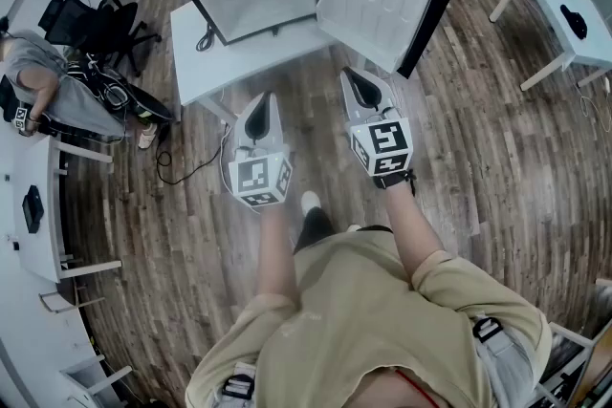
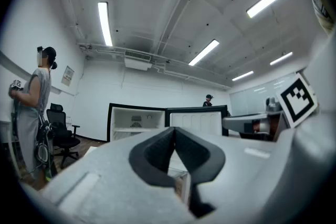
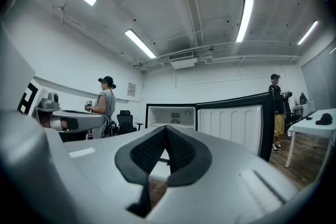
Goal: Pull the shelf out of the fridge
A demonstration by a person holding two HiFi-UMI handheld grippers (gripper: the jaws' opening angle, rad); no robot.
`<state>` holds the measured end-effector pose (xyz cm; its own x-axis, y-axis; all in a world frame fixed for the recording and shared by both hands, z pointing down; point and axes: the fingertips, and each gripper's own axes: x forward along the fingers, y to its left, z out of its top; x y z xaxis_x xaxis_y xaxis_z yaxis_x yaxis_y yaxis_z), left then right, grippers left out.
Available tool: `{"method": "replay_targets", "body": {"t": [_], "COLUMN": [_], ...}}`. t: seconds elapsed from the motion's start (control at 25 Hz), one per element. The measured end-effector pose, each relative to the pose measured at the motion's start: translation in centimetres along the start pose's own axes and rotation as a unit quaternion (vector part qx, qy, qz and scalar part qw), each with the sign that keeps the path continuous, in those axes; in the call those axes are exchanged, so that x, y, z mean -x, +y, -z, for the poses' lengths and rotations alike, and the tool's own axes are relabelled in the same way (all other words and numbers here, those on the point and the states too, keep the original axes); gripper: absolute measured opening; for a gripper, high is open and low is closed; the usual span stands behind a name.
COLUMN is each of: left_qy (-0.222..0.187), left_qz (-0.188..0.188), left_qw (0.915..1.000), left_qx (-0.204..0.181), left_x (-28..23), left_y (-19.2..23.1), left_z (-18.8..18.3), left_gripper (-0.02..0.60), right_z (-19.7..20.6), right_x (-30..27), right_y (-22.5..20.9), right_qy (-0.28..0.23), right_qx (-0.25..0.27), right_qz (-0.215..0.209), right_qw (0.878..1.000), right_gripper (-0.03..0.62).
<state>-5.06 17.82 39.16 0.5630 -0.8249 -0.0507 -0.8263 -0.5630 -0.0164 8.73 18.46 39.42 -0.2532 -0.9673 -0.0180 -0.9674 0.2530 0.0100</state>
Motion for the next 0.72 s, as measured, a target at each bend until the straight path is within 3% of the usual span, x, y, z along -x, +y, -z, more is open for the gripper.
{"method": "replay_targets", "body": {"t": [0.32,0.52,0.72], "left_qy": [0.005,0.005,0.005], "left_qz": [-0.012,-0.029,-0.043], "left_qw": [0.9999,0.9995,0.9990], "left_qx": [0.004,0.003,0.004], "left_x": [-2.6,-4.0,-5.3], "left_y": [5.0,9.0,13.4], "left_z": [1.1,1.4,1.3], "left_gripper": [0.002,0.002,0.002], "right_z": [0.3,0.5,-0.1], "right_x": [-4.3,-7.8,-12.0], "right_y": [-1.2,-1.3,0.4], "right_qy": [-0.017,-0.015,-0.027], "right_qx": [-0.045,-0.042,-0.042], "right_qz": [0.023,0.029,0.002], "right_qw": [0.999,0.999,0.999], "right_gripper": [0.003,0.003,0.003]}}
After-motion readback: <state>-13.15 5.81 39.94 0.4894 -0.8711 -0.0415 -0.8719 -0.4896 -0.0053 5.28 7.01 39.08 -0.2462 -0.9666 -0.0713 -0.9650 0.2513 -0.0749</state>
